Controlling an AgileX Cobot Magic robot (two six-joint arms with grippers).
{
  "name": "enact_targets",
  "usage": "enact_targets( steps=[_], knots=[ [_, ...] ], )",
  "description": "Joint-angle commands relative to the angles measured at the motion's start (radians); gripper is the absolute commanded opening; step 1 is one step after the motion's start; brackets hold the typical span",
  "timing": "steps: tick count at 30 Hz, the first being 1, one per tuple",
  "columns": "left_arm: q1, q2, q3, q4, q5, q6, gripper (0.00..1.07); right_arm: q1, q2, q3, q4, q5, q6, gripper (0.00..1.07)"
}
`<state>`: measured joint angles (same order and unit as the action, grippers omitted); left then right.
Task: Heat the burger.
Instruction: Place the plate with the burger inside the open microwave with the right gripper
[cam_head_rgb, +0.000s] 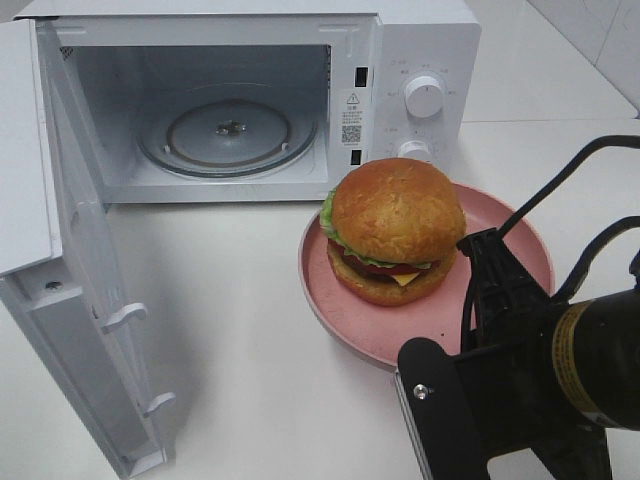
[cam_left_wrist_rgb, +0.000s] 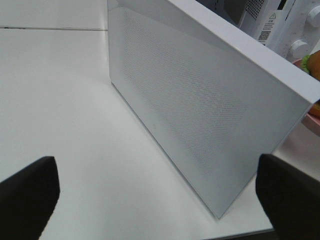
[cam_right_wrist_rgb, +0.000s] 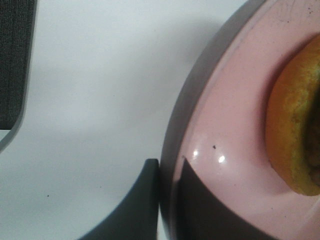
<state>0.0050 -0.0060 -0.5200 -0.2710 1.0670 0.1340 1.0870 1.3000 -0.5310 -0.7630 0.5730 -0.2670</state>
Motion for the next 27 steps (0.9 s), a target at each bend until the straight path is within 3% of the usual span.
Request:
enact_targets(
  steps=[1,14,19,27],
  knots=[
    [-0.004,-0.018,0.002,-0.002,0.002,-0.001,1.00,-0.003,-0.012,-0.003,-0.050,-0.044,-0.066,0.00],
    [-0.004,-0.018,0.002,-0.002,0.002,-0.001,1.00,-0.008,-0.012,-0.006,-0.050,-0.125,-0.242,0.00],
    [-0.004,-0.018,0.002,-0.002,0.002,-0.001,1.00,-0.125,-0.012,-0.006,-0.018,-0.225,-0.370,0.00],
    [-0.004,-0.018,0.002,-0.002,0.002,-0.001,1.00,-0.215,-0.010,-0.012,0.122,-0.255,-0.583,0.00]
  ],
)
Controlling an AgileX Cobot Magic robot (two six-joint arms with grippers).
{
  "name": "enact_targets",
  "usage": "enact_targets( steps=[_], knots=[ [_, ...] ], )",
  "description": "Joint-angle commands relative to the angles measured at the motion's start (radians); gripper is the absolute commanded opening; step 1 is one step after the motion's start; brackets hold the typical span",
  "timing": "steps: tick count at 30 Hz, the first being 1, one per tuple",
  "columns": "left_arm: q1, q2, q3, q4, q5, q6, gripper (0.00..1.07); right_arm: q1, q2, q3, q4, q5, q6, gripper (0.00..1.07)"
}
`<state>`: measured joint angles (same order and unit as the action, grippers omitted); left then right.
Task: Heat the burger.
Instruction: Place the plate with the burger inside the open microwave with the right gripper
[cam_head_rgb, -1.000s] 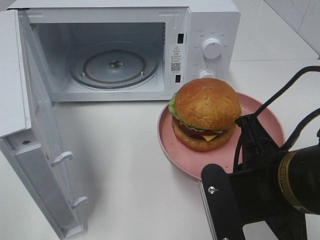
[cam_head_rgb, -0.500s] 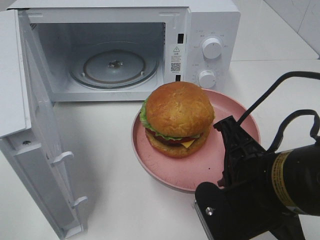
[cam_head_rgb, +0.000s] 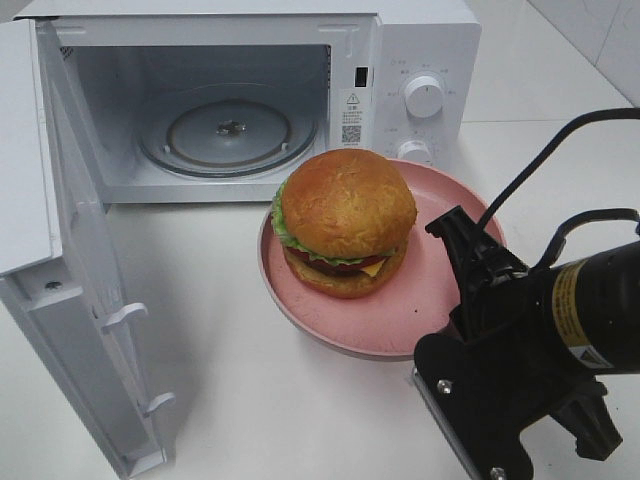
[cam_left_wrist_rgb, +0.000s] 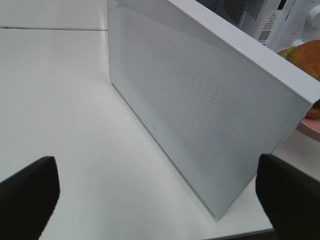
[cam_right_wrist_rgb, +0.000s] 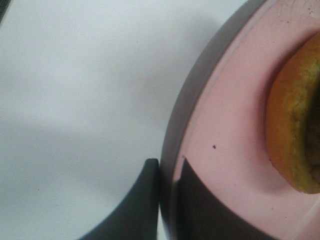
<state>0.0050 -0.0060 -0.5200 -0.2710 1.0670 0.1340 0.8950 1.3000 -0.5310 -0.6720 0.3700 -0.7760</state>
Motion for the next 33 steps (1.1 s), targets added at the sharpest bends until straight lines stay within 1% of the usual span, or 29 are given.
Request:
enact_targets(
  steps=[1,2,3,4,5,6,7,8,10,11,12,14,15,16,17,19,20,22,23,24,26,33],
  knots=[
    [-0.004,-0.018,0.002,-0.002,0.002,-0.001,1.00,-0.045,-0.006,-0.022,0.081,-0.052,-0.155,0.00],
    [-0.004,-0.018,0.002,-0.002,0.002,-0.001,1.00,-0.062,-0.002,-0.041,0.131,-0.053,-0.214,0.00],
    [-0.004,-0.018,0.002,-0.002,0.002,-0.001,1.00,-0.062,-0.002,-0.041,0.131,-0.053,-0.214,0.00],
    [-0.004,-0.018,0.002,-0.002,0.002,-0.001,1.00,-0.071,0.002,-0.053,0.161,-0.052,-0.241,0.00],
    [-0.004,-0.018,0.002,-0.002,0.002,-0.001,1.00,-0.089,0.012,-0.076,0.214,-0.050,-0.279,0.00],
    [-0.004,-0.018,0.002,-0.002,0.002,-0.001,1.00,-0.089,0.012,-0.076,0.214,-0.050,-0.279,0.00],
    [-0.004,-0.018,0.002,-0.002,0.002,-0.001,1.00,-0.101,0.025,-0.098,0.248,-0.048,-0.307,0.00],
    [-0.004,-0.018,0.002,-0.002,0.002,-0.001,1.00,-0.101,0.025,-0.098,0.248,-0.048,-0.307,0.00],
    [-0.004,-0.018,0.002,-0.002,0.002,-0.001,1.00,-0.102,0.061,-0.140,0.292,-0.039,-0.347,0.00],
    [-0.004,-0.018,0.002,-0.002,0.002,-0.001,1.00,-0.102,0.061,-0.140,0.292,-0.039,-0.347,0.00],
    [-0.004,-0.018,0.002,-0.002,0.002,-0.001,1.00,-0.102,0.090,-0.169,0.316,-0.039,-0.364,0.00],
    [-0.004,-0.018,0.002,-0.002,0.002,-0.001,1.00,-0.102,0.105,-0.185,0.325,-0.039,-0.365,0.00],
    [-0.004,-0.018,0.002,-0.002,0.002,-0.001,1.00,-0.102,0.134,-0.216,0.343,-0.037,-0.365,0.00],
    [-0.004,-0.018,0.002,-0.002,0.002,-0.001,1.00,-0.102,0.134,-0.216,0.343,-0.037,-0.365,0.00],
    [-0.004,-0.018,0.002,-0.002,0.002,-0.001,1.00,-0.102,0.163,-0.247,0.343,-0.026,-0.365,0.00],
    [-0.004,-0.018,0.002,-0.002,0.002,-0.001,1.00,-0.102,0.179,-0.265,0.342,-0.019,-0.365,0.00],
    [-0.004,-0.018,0.002,-0.002,0.002,-0.001,1.00,-0.102,0.209,-0.299,0.342,-0.013,-0.365,0.00],
    [-0.004,-0.018,0.002,-0.002,0.002,-0.001,1.00,-0.102,0.221,-0.311,0.342,-0.013,-0.365,0.00],
    [-0.004,-0.018,0.002,-0.002,0.002,-0.001,1.00,-0.102,0.249,-0.342,0.342,-0.013,-0.365,0.00],
    [-0.004,-0.018,0.002,-0.002,0.002,-0.001,1.00,-0.102,0.249,-0.342,0.342,-0.013,-0.365,0.00],
    [-0.004,-0.018,0.002,-0.002,0.002,-0.001,1.00,-0.102,0.282,-0.378,0.338,-0.015,-0.365,0.00],
    [-0.004,-0.018,0.002,-0.002,0.002,-0.001,1.00,-0.101,0.351,-0.450,0.335,-0.019,-0.364,0.00]
  ],
)
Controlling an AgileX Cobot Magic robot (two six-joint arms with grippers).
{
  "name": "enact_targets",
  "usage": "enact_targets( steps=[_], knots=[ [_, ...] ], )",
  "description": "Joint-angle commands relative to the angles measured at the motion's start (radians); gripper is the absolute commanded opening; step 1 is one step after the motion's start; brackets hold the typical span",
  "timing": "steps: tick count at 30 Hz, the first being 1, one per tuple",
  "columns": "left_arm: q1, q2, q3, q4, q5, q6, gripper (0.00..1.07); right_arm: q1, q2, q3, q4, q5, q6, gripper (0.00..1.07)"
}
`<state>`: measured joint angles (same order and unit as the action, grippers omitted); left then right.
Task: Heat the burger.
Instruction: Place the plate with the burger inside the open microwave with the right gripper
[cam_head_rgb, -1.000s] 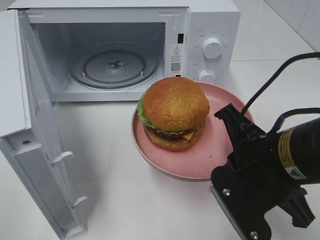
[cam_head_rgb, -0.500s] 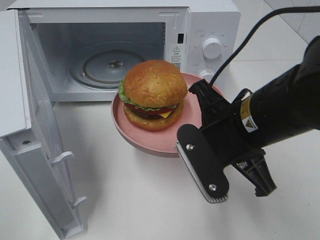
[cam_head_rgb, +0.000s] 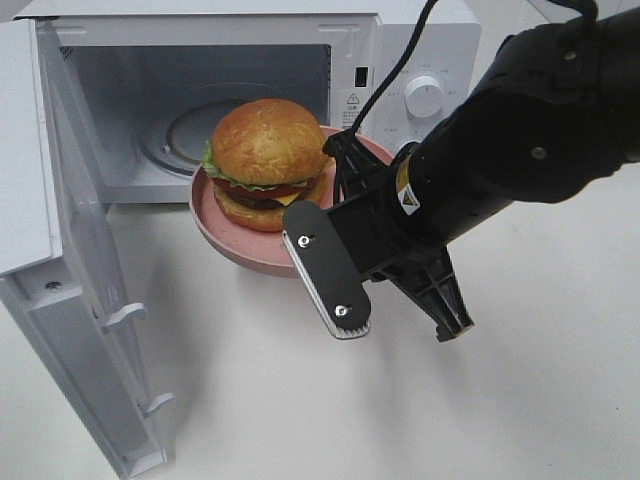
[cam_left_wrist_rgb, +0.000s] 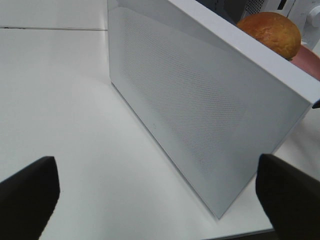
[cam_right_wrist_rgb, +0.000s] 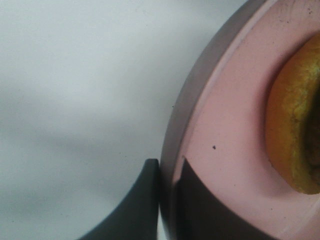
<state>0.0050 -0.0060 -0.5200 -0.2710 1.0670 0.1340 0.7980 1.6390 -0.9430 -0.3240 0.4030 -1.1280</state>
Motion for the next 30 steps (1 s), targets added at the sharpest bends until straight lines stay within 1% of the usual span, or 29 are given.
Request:
enact_targets(
  steps=[1,4,6,12,16,22,24,30],
  knots=[
    [-0.004,-0.018,0.002,-0.002,0.002,-0.001,1.00,-0.004,0.019,-0.044,-0.013,-0.053,-0.012,0.00],
    [-0.004,-0.018,0.002,-0.002,0.002,-0.001,1.00,-0.004,0.035,-0.060,-0.013,-0.054,-0.012,0.00],
    [-0.004,-0.018,0.002,-0.002,0.002,-0.001,1.00,-0.004,0.071,-0.102,-0.013,-0.053,-0.004,0.00],
    [-0.004,-0.018,0.002,-0.002,0.002,-0.001,1.00,-0.004,0.103,-0.149,-0.013,-0.053,-0.004,0.00],
    [-0.004,-0.018,0.002,-0.002,0.002,-0.001,1.00,-0.004,0.159,-0.217,-0.013,-0.046,0.004,0.00],
    [-0.004,-0.018,0.002,-0.002,0.002,-0.001,1.00,-0.004,0.189,-0.261,-0.007,-0.047,0.004,0.00],
    [-0.004,-0.018,0.002,-0.002,0.002,-0.001,1.00,-0.004,0.219,-0.301,-0.009,-0.045,0.032,0.00],
    [-0.004,-0.018,0.002,-0.002,0.002,-0.001,1.00,-0.004,0.263,-0.342,-0.016,-0.026,0.059,0.00]
  ],
)
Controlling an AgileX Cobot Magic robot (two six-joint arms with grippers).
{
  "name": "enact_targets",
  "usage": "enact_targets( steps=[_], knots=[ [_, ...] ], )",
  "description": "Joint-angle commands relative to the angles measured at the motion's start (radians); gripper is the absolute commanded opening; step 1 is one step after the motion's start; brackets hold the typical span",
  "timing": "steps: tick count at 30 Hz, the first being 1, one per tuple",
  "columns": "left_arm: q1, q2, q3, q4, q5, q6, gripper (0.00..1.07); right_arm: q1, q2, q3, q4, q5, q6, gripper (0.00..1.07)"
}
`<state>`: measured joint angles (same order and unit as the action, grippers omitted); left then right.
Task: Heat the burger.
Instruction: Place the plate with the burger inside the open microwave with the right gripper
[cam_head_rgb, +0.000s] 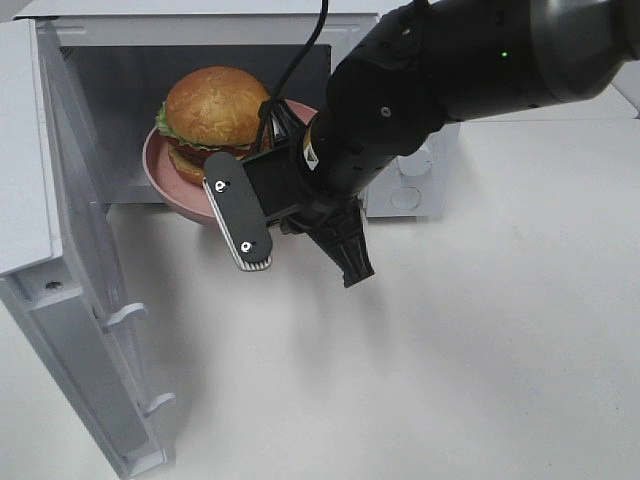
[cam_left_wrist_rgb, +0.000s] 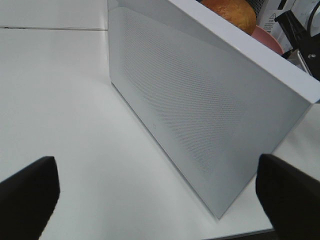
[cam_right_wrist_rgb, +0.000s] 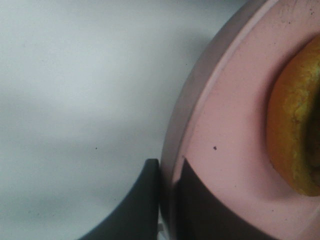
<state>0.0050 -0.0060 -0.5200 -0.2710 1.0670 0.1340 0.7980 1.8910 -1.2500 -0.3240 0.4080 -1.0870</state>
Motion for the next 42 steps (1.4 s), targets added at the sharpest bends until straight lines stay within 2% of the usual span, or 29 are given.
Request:
enact_targets(
  steps=[1,13,15,18,42],
  knots=[
    [-0.004,-0.018,0.002,-0.002,0.002,-0.001,1.00,-0.004,0.019,-0.042,-0.016,-0.029,0.019,0.00],
    [-0.004,-0.018,0.002,-0.002,0.002,-0.001,1.00,-0.004,0.119,-0.191,-0.070,0.009,0.136,0.00],
    [-0.004,-0.018,0.002,-0.002,0.002,-0.001,1.00,-0.004,0.157,-0.261,-0.095,0.041,0.171,0.00],
    [-0.004,-0.018,0.002,-0.002,0.002,-0.001,1.00,-0.004,0.183,-0.300,-0.110,0.048,0.193,0.00],
    [-0.004,-0.018,0.002,0.000,0.002,-0.001,1.00,-0.040,0.372,-0.570,-0.115,0.106,0.250,0.00]
  ],
)
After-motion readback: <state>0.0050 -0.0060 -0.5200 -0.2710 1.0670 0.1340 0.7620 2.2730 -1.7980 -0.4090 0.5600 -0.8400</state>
